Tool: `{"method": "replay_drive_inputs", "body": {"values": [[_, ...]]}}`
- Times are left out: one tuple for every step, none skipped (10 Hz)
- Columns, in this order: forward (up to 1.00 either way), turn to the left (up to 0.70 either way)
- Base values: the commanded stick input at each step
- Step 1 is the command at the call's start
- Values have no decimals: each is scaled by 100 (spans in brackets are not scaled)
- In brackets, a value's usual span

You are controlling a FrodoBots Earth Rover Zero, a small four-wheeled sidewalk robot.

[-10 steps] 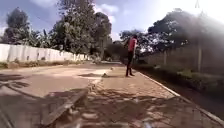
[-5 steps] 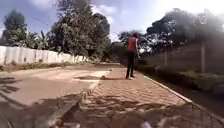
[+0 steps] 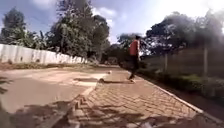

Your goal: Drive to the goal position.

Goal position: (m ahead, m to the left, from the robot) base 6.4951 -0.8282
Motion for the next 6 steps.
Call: {"method": "replay_drive_inputs", "body": {"values": [[70,0],[70,0],[70,0],[70,0],[70,0],[70,-23]]}}
